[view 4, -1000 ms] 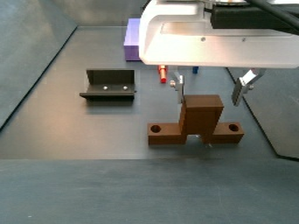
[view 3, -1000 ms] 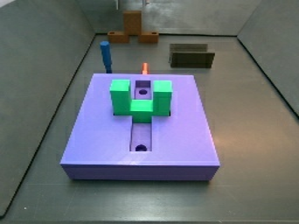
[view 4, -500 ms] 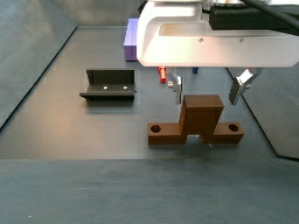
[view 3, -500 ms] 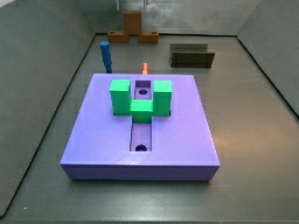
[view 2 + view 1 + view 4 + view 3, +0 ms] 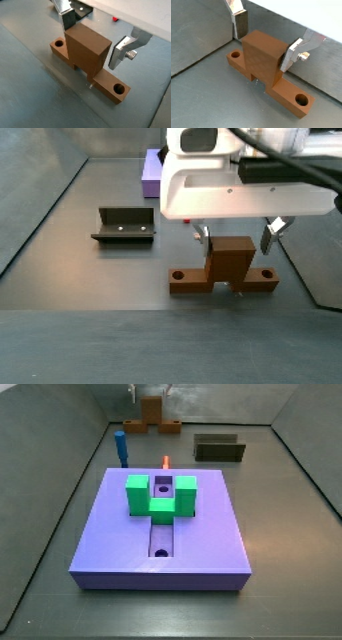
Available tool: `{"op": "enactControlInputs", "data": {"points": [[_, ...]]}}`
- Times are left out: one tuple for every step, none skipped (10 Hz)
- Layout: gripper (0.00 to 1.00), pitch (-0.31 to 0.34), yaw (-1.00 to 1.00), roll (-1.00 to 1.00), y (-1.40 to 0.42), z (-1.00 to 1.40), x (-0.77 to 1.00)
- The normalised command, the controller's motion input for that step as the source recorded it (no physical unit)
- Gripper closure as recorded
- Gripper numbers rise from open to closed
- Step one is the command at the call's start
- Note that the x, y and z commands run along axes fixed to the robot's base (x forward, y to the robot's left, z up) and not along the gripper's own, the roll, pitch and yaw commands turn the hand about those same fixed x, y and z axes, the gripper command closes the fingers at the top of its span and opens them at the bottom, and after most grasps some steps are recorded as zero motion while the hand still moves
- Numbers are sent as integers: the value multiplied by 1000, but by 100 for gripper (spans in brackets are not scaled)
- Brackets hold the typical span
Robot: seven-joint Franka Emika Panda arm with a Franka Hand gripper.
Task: Pick up the brown object. Move up. Move to above the board. Insert the brown object.
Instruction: Pick up the brown object.
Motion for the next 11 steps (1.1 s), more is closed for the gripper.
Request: {"op": "enactControlInputs", "data": {"points": [[0, -50, 274, 0, 0, -269, 0], [0, -49, 229, 0, 0, -297, 0], [0, -36, 166, 0, 9, -271, 0], [0, -7, 57, 50, 0, -237, 0], [0, 0, 0, 109, 0, -174, 0], [0, 0, -20, 97, 0, -106, 0], [0, 20, -6, 97, 0, -43, 0], [0, 30, -11, 107, 0, 0, 0], [0, 41, -54, 136, 0, 0, 0], [0, 16, -69, 123, 0, -31, 0], [0, 0, 0, 0, 0, 0, 0]]}}
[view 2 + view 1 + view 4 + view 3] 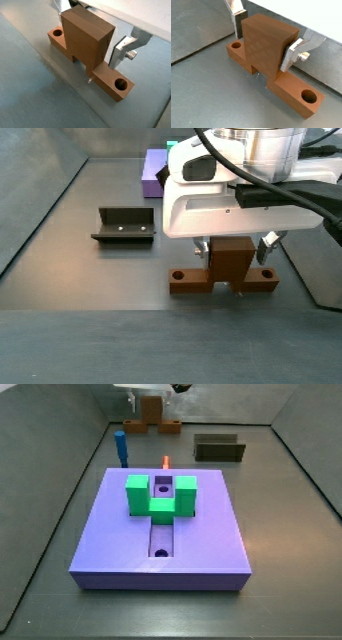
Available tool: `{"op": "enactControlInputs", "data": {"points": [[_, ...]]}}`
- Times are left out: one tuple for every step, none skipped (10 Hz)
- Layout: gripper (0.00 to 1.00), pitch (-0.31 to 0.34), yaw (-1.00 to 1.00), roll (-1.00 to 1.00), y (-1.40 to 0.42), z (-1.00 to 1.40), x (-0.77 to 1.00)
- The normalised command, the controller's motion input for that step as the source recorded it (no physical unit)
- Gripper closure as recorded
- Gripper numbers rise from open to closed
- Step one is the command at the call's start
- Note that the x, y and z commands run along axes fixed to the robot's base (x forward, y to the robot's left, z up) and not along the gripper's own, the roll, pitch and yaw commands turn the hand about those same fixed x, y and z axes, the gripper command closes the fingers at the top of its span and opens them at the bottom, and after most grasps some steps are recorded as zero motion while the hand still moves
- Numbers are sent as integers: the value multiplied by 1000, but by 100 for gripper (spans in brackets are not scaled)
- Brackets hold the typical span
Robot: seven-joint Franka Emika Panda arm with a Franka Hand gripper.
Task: Pick up the brown object. Move up. Move to above the board. Insert the brown object.
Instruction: Pick up the brown object.
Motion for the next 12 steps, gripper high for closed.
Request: {"op": "enactControlInputs", "data": {"points": [[100, 0, 0, 0, 0, 0, 0], [100, 0, 0, 0, 0, 0, 0], [100, 0, 0, 0, 0, 0, 0], [100, 0, 0, 0, 0, 0, 0], [100, 0, 0, 0, 0, 0, 0], [100, 0, 0, 0, 0, 0, 0], [100, 0, 0, 0, 0, 0, 0], [100, 0, 0, 0, 0, 0, 0], [100, 0, 0, 0, 0, 0, 0], [100, 0, 0, 0, 0, 0, 0], [100, 0, 0, 0, 0, 0, 0], [100, 0, 0, 0, 0, 0, 0]]}}
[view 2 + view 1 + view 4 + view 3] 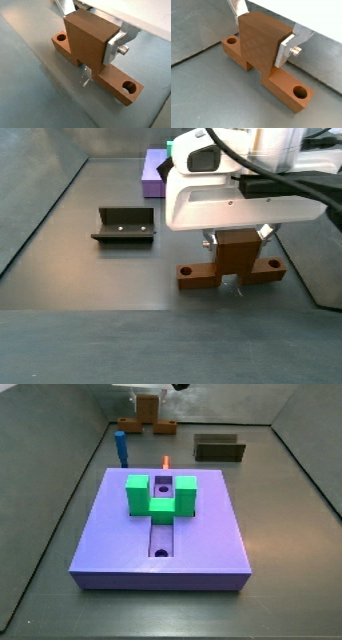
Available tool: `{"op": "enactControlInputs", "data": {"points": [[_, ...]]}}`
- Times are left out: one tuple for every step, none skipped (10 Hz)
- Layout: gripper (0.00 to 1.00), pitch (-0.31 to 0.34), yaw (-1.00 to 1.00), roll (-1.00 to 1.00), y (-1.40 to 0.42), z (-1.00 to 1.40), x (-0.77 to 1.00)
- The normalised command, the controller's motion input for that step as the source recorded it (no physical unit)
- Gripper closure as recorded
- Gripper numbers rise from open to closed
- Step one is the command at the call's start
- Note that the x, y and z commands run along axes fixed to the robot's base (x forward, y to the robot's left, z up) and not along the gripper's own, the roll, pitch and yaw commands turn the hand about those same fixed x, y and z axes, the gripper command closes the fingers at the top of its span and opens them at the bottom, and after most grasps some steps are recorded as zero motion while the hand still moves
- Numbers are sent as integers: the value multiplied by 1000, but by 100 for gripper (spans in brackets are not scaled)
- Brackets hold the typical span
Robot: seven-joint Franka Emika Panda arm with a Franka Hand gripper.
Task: Pick up the brown object. Move up. Move to above the board. Insert the brown object.
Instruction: Pick up the brown object, then move up.
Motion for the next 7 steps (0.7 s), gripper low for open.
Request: {"op": "enactControlInputs", "data": {"points": [[100, 0, 0, 0, 0, 0, 0], [100, 0, 0, 0, 0, 0, 0], [100, 0, 0, 0, 0, 0, 0], [100, 0, 0, 0, 0, 0, 0], [100, 0, 0, 0, 0, 833, 0], [100, 12, -12, 8, 44, 794, 6], [100, 37, -16, 34, 36, 465, -7]]}}
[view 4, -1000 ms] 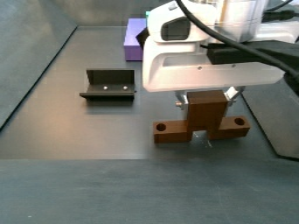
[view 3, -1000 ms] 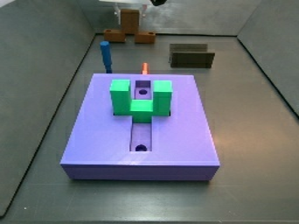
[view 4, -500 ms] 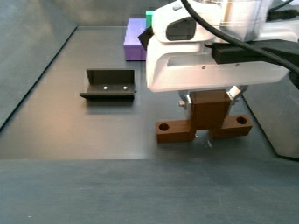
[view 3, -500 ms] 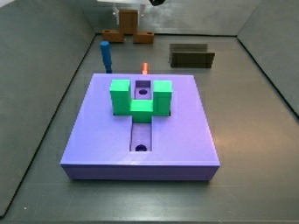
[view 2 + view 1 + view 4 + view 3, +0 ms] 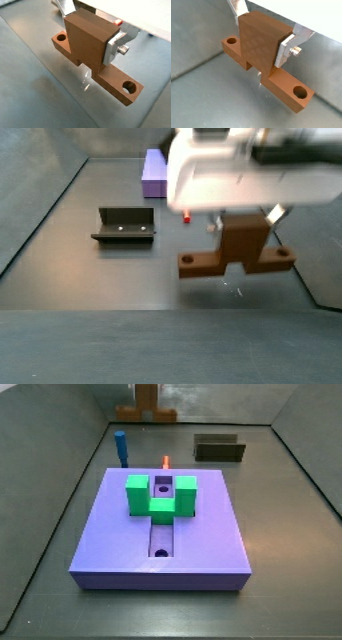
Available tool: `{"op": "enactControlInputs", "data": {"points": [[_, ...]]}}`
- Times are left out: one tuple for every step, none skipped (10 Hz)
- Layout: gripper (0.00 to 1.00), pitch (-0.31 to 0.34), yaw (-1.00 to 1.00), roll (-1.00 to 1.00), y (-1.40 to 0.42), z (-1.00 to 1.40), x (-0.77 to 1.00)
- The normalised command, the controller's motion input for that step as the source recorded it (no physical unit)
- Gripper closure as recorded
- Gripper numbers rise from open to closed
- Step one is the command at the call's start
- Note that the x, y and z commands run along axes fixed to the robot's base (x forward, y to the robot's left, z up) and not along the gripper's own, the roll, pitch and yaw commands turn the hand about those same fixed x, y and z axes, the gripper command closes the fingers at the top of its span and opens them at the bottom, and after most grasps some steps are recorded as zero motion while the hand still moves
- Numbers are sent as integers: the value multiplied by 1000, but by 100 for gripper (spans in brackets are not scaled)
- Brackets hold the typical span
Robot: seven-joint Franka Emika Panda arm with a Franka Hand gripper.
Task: Pick up the brown object. Move up. Move to above the board. Insert the brown object.
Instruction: Move up, then move to above the board.
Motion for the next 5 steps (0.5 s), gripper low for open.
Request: {"op": "enactControlInputs", "data": {"points": [[100, 30, -5, 46, 15, 200, 19], [100, 0, 0, 0, 0, 1400, 0], [100, 20, 1, -16, -9, 1400, -19], [100, 21, 3, 14, -15, 1400, -47], [100, 13, 6, 15, -10, 1400, -20]]}}
